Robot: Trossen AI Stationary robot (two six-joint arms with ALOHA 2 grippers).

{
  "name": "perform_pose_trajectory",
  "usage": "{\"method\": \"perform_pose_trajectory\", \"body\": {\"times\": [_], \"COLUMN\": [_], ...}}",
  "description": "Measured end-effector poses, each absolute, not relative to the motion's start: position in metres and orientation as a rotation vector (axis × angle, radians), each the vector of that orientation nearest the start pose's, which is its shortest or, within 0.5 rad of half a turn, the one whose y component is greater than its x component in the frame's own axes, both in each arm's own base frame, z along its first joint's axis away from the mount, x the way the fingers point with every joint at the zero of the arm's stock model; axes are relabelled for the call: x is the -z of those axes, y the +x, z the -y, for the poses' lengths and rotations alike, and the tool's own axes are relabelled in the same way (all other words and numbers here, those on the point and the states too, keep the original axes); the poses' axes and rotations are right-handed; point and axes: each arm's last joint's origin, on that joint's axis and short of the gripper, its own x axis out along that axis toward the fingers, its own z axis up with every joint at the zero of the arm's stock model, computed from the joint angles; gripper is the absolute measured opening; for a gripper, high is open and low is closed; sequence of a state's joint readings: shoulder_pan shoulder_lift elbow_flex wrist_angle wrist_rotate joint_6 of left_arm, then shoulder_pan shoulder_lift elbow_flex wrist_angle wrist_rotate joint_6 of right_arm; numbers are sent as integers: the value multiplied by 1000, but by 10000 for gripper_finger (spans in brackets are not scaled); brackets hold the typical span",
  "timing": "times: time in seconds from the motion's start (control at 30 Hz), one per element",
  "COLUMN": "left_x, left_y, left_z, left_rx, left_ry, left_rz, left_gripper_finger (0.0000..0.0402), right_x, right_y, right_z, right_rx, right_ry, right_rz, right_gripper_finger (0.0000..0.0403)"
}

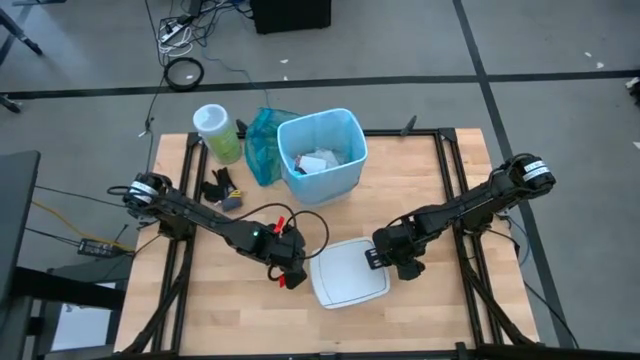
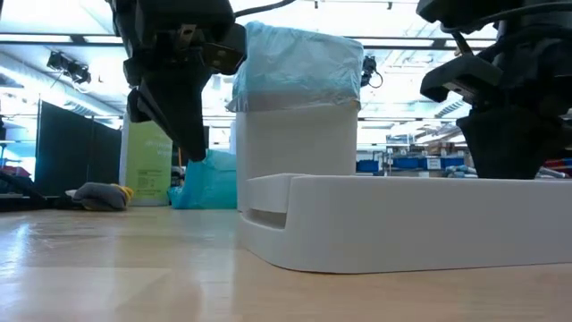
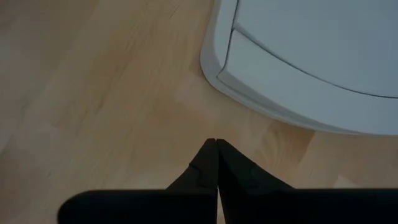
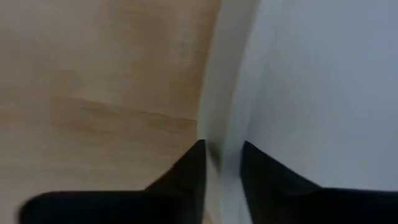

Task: Place trash/remove bag and relplace
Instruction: Put the white trash lid on the white trash bin

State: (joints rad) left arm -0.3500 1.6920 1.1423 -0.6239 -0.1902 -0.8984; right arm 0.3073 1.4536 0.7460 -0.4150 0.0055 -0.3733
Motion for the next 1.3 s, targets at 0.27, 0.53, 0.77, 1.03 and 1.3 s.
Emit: {"method": "perform_pose_trajectory", "body": {"times": [0.27, 0.53, 0.77, 1.03, 1.3], "left_x": [-200, -215, -238, -255, -262], "left_y": [310, 303, 288, 276, 269], "left_z": [112, 114, 107, 102, 101], "left_rx": [-351, -310, -294, -253, -201], "left_ry": [-482, -477, -423, -373, -312], "left_rz": [-1093, -1068, -1041, -1020, -1022], "left_gripper_finger": [6, 7, 7, 7, 7], "right_x": [-166, -178, -199, -238, -311], "right_y": [244, 240, 244, 248, 249], "right_z": [-76, -75, -82, -96, -109], "right_rx": [-346, -274, -246, -281, -362], "right_ry": [-405, -329, -300, -239, -169], "right_rz": [-1088, -1152, -1180, -1188, -1143], "right_gripper_finger": [25, 17, 17, 17, 17]}}
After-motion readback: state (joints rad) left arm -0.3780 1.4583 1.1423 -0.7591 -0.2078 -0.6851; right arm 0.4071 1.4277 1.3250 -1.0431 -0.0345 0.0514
